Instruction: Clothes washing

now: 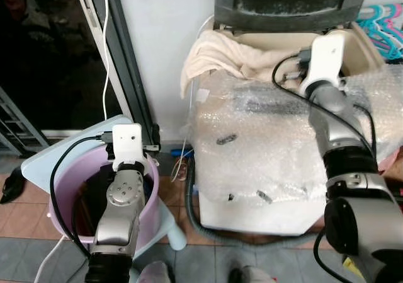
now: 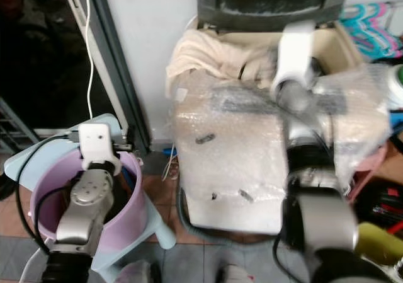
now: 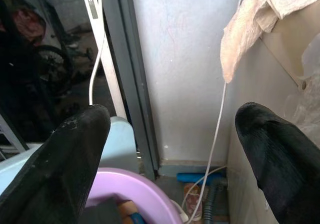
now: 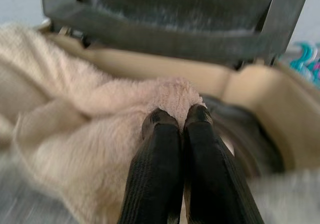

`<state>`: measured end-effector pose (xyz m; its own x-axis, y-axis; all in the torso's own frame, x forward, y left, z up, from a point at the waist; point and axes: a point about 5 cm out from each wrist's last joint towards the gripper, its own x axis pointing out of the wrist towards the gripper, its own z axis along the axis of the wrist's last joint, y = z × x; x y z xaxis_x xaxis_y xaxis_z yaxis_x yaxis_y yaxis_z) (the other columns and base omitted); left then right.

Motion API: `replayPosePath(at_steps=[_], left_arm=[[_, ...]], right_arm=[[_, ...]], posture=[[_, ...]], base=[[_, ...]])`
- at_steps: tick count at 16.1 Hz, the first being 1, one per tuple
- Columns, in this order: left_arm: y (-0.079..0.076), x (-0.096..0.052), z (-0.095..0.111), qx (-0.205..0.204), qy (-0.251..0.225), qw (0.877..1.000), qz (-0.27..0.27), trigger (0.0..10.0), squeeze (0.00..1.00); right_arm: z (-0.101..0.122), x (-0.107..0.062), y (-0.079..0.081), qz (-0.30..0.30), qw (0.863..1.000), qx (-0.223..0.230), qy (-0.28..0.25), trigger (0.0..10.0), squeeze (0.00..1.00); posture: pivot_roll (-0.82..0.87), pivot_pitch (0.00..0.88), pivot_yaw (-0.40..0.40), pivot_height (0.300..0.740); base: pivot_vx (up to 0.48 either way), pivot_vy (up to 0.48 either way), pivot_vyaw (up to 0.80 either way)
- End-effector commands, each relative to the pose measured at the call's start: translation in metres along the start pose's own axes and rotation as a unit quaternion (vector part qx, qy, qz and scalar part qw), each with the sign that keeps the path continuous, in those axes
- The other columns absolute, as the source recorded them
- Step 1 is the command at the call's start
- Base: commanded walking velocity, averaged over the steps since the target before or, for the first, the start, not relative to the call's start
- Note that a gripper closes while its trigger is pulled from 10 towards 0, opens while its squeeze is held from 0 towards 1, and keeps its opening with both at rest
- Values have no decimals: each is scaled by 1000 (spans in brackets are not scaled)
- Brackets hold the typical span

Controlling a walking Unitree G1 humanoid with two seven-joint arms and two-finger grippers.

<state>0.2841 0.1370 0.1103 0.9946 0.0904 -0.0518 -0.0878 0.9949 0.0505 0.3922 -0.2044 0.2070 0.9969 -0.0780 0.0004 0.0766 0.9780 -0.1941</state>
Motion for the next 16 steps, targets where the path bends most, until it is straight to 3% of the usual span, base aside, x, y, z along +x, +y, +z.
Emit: replayPosePath(at_steps=[1,7,16], left_arm=[[1,2,3,3,-6,1000,0,10000,0],[2,2,1,7,-2,1000,5,10000,0],[5,1,3,-22,-7,1000,12,10000,0]], right_arm=[[18,-1,1,9,999,-3,-35,10000,0],[11,-11,19,54,998,-1,-31,10000,0],[15,-21,24,57,996,1,-62,10000,0]], posture=[[-43,0,64,740],[-42,0,61,740],[-44,0,68,740]], base=[[0,0,0],[0,-361,0],[0,0,0]])
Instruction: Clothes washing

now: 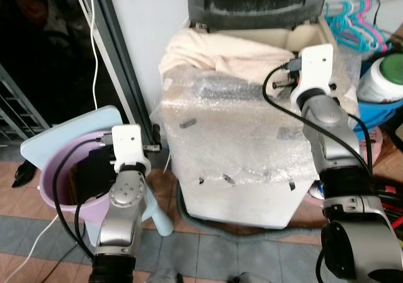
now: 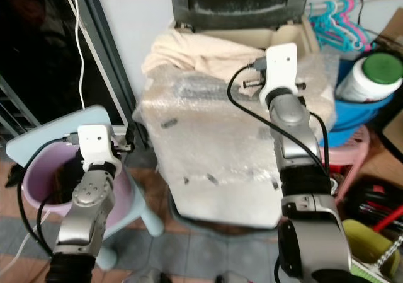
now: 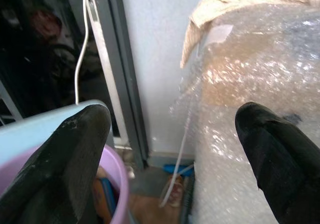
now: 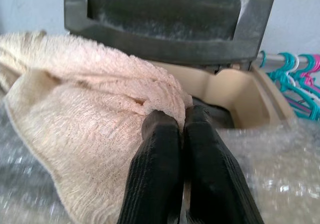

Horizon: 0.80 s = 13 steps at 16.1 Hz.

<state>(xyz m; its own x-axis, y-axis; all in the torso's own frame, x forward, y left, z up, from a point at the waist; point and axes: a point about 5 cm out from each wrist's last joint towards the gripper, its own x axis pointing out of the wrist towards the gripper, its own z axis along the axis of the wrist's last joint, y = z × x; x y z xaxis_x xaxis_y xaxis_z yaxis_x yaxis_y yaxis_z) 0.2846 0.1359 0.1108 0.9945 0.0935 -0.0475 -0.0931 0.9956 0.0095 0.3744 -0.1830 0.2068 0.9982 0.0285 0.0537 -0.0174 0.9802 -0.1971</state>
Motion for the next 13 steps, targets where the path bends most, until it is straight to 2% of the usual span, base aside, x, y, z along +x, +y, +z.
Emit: replayPosePath(at_steps=[1,4,9,11,13], left_arm=[[7,1,3,-1,-5,1000,12,10000,0],[10,0,3,0,-6,1000,14,10000,0],[18,-4,1,0,-6,1000,27,10000,0],[19,-6,-1,2,-1,1000,30,10000,0],[18,-7,-3,2,2,1000,28,10000,0]], right_arm=[[15,-1,7,17,999,1,-36,10000,0],[25,-6,17,44,996,4,-83,10000,0],[27,-14,30,79,989,-18,-123,10000,0],[36,-8,31,98,985,-34,-137,10000,0],[49,5,31,101,984,-39,-141,10000,0]], posture=[[-44,0,71,740],[-44,0,74,740],[-30,0,55,740],[-28,0,51,740],[-32,0,53,740]], base=[[0,0,0],[0,0,0],[268,0,0],[266,0,0],[266,0,0]])
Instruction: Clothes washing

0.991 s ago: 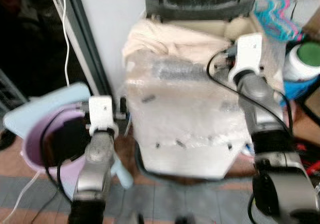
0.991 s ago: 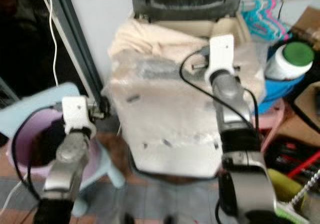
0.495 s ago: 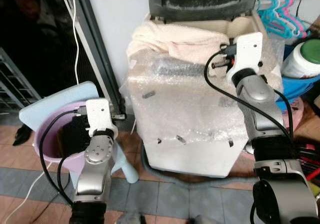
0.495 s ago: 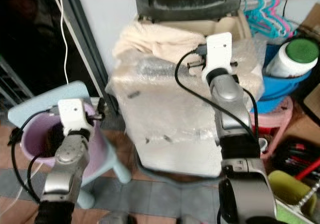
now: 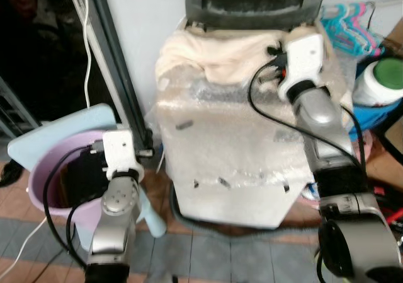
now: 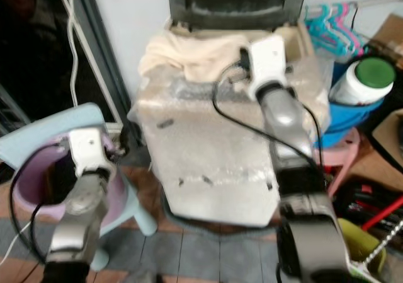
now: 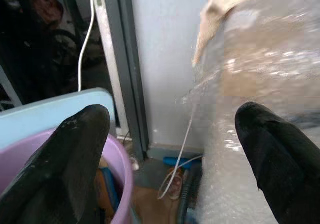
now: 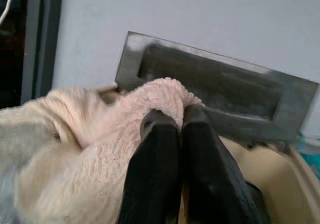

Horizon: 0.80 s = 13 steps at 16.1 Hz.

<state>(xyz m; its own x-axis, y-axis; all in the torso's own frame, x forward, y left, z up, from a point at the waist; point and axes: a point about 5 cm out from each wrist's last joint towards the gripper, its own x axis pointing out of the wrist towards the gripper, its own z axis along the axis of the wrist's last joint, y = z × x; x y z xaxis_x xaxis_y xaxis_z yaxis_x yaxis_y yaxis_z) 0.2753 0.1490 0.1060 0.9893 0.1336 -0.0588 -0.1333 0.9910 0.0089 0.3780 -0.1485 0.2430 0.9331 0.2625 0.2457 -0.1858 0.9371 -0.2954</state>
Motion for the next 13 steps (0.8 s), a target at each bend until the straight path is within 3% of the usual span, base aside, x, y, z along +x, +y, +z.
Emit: replayPosePath(at_steps=[1,2,3,5,6,7,10,12,13], left_arm=[[3,1,3,3,-3,1000,6,10000,0],[1,2,3,3,-4,1000,3,10000,0],[0,3,4,2,-4,1000,3,10000,0],[-2,3,3,-1,1,1000,1,10000,0],[-3,1,2,0,5,1000,2,10000,0],[-3,1,1,-1,8,1000,5,10000,0],[-1,0,0,-2,12,1000,11,10000,0],[-2,0,-1,1,16,1000,6,10000,0],[-2,1,-1,3,17,1000,3,10000,0]], right_arm=[[11,10,4,8,1000,-12,-14,10000,0],[21,25,3,-4,999,-34,-7,10000,0],[31,35,-2,-29,999,-28,-11,10000,0],[58,48,-27,-129,991,-5,-32,10000,0],[56,49,-36,-158,987,9,-15,10000,110],[36,46,-37,-155,986,40,39,10000,1000],[-12,28,-28,-97,989,-29,112,10000,1000],[-30,9,-33,-91,987,-55,116,10000,1000],[-34,1,-34,-90,987,-63,117,10000,722]], posture=[[-32,0,53,740],[-32,0,54,740],[-31,0,54,740],[-22,0,50,740],[-22,0,50,740],[-17,0,43,740],[-20,0,43,740],[-30,0,56,740],[-36,0,66,740]], base=[[277,0,0],[277,0,0],[274,0,0],[0,0,0],[0,0,0],[0,0,0],[0,0,0],[0,0,0],[0,0,0]])
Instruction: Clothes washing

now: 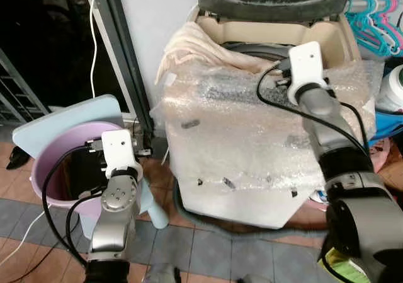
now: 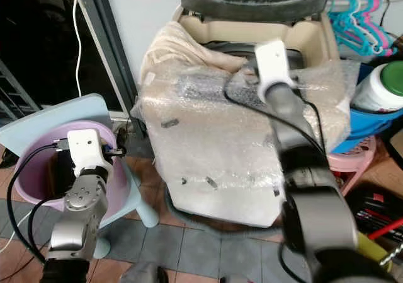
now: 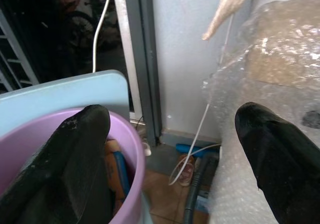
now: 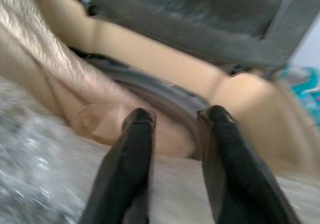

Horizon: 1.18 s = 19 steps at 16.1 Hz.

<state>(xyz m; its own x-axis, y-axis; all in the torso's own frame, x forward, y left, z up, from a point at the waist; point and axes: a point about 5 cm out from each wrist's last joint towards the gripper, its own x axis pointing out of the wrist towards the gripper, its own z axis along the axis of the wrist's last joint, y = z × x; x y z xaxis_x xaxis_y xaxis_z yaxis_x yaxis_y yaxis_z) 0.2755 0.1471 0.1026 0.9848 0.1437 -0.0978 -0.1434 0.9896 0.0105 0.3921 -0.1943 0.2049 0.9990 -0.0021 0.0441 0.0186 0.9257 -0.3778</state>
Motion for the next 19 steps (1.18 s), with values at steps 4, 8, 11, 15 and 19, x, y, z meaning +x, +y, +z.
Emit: replayPosePath(at_steps=[4,8,11,15,19], left_arm=[[-1,2,4,7,-3,1000,-5,10000,0],[6,-1,5,5,-9,1000,-3,10000,0],[5,0,7,7,-15,1000,-10,10000,0],[3,-1,8,4,-16,1000,-15,10000,0],[4,-2,6,3,-7,1000,-11,10000,0]], right_arm=[[33,-24,22,54,988,16,-142,10000,0],[26,-69,59,111,977,61,-174,10000,0],[25,-87,76,134,973,79,-173,10000,0],[30,-94,75,158,968,70,-183,10000,0],[31,-94,76,173,966,63,-183,10000,0]], posture=[[-33,0,77,740],[-26,0,75,740],[-30,0,84,740],[-31,0,83,740],[-26,0,83,740]], base=[[0,0,0],[70,0,0],[349,0,0],[382,68,0],[337,338,538]])
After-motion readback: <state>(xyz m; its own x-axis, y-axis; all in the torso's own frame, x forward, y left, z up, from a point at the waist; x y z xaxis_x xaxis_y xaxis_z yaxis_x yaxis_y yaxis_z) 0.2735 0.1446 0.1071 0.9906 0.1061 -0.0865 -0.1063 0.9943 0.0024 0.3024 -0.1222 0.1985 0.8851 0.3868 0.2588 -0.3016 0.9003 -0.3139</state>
